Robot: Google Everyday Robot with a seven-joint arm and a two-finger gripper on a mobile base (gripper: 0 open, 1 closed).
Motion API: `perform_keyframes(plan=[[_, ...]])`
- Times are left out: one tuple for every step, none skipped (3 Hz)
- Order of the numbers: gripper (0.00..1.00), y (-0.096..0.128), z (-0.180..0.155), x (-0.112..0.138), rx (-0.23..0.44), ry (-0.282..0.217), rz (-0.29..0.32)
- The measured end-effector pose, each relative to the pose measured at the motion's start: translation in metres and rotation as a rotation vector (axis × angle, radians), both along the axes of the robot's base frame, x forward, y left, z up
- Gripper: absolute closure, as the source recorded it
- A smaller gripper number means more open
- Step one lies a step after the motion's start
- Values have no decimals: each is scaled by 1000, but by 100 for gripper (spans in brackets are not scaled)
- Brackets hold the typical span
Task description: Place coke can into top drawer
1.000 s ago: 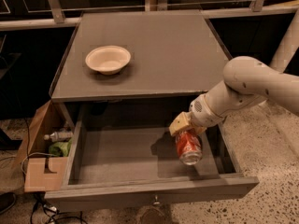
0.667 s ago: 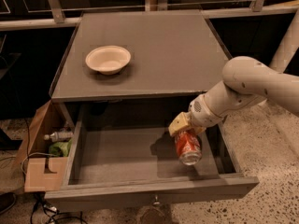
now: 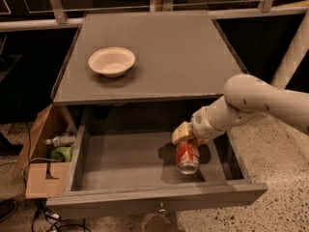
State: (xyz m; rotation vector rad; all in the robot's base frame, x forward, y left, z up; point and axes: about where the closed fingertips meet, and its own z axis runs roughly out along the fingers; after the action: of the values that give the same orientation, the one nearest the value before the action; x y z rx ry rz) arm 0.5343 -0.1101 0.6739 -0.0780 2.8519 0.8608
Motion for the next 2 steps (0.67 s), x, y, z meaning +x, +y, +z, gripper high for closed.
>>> perform_keyframes(plan=[[100, -6, -8, 0, 2, 0, -52], [100, -6, -8, 0, 2, 0, -52]])
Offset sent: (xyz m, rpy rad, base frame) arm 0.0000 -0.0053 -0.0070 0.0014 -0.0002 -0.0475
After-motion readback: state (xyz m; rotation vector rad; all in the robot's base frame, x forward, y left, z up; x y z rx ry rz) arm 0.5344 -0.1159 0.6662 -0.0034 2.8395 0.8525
